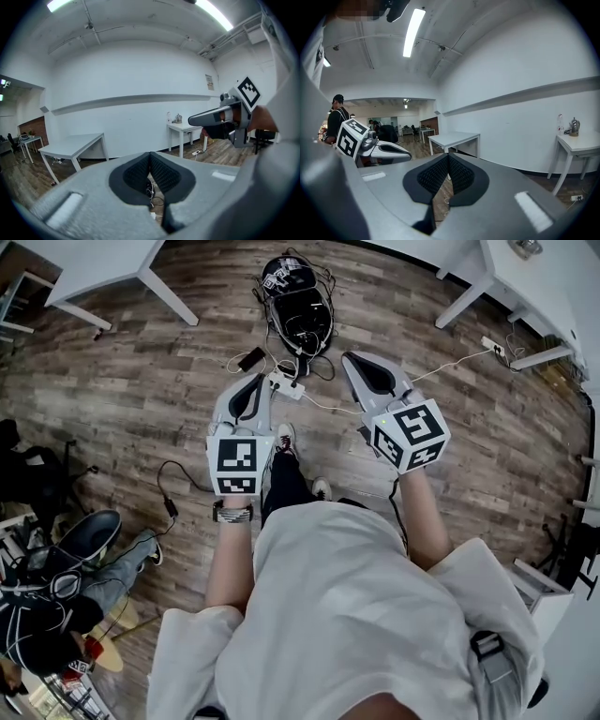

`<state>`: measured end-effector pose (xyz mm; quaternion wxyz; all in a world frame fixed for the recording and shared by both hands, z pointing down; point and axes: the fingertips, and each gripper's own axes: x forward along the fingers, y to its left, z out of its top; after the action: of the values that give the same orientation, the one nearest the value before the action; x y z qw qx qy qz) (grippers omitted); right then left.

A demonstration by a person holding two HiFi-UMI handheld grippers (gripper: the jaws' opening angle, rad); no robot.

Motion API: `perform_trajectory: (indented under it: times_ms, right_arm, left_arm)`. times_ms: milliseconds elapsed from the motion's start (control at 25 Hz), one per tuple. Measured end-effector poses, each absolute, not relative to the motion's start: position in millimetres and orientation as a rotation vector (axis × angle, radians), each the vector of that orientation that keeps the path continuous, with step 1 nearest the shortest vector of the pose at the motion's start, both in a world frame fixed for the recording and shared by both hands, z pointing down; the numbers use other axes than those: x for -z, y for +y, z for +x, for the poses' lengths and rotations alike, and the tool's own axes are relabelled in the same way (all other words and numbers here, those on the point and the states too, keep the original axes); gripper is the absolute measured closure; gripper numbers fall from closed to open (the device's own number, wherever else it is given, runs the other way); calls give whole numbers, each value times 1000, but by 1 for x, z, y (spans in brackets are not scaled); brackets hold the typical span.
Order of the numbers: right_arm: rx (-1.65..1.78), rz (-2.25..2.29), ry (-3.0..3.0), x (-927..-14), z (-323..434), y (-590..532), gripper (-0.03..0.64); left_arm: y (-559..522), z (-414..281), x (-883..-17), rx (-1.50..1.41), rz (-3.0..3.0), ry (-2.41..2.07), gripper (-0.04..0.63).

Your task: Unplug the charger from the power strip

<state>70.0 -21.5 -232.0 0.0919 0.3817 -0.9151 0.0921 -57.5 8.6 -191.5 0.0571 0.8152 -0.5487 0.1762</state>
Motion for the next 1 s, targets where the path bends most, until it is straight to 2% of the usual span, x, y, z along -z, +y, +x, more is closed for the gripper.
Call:
perform_trajectory:
  times_ms: [400,1000]
  right_arm:
    - [-272,1136,-2656,196,29,-87,615]
    - [-314,1078,-2571,75,25,-118,615]
  left_arm:
    - [-55,-90,143,-544,2408,-1562,592]
    - [-78,-115,21,-632,2291,-1497,591]
